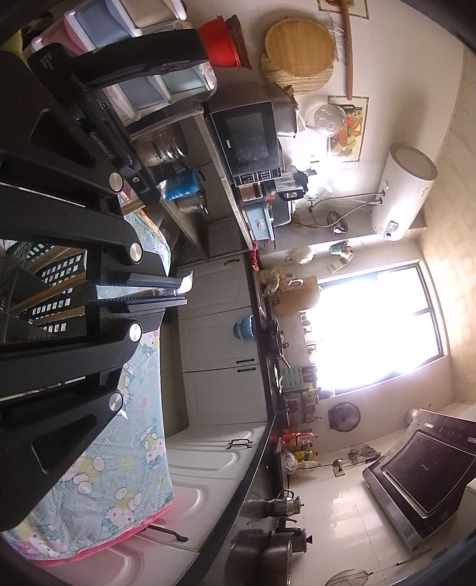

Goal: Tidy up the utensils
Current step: 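Lift the held chopsticks upright and carry both tools over the green basket, then lower the chopsticks into the basket and open both tools to release them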

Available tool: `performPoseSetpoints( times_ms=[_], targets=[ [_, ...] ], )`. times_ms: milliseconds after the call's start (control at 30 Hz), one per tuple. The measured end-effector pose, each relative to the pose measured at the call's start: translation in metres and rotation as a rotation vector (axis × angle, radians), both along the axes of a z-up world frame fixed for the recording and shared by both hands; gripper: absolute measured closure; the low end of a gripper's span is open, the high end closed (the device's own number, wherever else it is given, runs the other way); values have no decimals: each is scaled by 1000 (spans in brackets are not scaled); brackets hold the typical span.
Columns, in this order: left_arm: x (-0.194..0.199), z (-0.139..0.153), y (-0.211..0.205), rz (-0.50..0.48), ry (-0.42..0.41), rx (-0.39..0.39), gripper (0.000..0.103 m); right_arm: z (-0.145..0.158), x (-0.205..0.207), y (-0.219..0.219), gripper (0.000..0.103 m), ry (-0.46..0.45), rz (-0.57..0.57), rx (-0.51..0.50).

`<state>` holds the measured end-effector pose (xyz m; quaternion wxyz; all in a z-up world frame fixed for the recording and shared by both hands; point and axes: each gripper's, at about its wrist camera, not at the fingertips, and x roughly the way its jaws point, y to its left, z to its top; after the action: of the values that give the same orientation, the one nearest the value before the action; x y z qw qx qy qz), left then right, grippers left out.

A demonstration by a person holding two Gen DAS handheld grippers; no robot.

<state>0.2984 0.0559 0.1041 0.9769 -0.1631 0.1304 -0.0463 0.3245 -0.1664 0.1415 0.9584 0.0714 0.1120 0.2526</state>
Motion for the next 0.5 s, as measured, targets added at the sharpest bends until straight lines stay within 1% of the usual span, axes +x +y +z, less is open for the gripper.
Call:
performPoseSetpoints(
  times_ms=[167,300,500],
  targets=[
    [-1,-11,4,5,13,-18,102,-10,2,3,98,13,-5,-13],
    [-1,-16,4,6,18,-32,102,-15,-3,7,98,1,-10,-26],
    [0,-21,3,5,32,-28,102,-22,-9,9,98,-9,-13,-47]
  ],
)
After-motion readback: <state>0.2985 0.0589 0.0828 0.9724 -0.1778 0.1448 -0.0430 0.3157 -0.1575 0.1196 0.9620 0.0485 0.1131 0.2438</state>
